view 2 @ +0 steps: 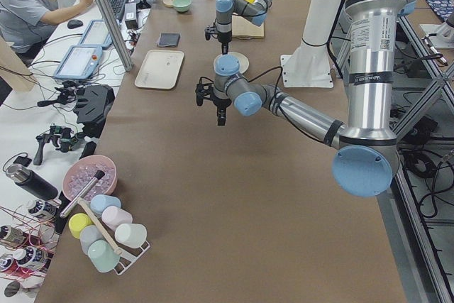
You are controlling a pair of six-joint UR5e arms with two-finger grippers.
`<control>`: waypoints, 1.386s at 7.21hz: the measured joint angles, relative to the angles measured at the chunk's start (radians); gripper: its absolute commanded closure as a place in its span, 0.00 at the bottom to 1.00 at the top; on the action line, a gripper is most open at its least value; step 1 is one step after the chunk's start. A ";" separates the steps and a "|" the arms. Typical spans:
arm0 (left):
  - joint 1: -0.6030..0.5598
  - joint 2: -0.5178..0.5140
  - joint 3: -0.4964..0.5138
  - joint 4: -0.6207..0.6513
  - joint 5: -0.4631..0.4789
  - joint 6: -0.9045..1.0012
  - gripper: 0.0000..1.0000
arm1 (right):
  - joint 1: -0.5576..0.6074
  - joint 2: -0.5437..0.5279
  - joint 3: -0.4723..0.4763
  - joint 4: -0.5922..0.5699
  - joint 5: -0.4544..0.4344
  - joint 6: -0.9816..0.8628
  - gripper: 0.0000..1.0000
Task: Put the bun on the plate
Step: 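Lower the bun onto the white plate and open the right gripper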
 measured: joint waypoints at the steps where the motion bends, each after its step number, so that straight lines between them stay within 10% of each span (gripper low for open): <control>1: -0.008 0.004 0.001 0.000 -0.008 0.009 0.10 | -0.014 0.005 -0.013 0.000 -0.015 0.001 0.63; 6: -0.018 0.009 0.001 0.000 -0.012 0.013 0.09 | -0.038 -0.005 -0.026 -0.001 -0.036 0.001 0.29; 7: -0.018 0.012 0.001 0.000 -0.012 0.013 0.09 | -0.038 -0.007 -0.025 -0.001 -0.036 0.001 0.00; 10: -0.022 0.014 -0.006 0.000 -0.012 0.009 0.09 | -0.034 -0.013 -0.010 -0.003 -0.031 -0.012 0.00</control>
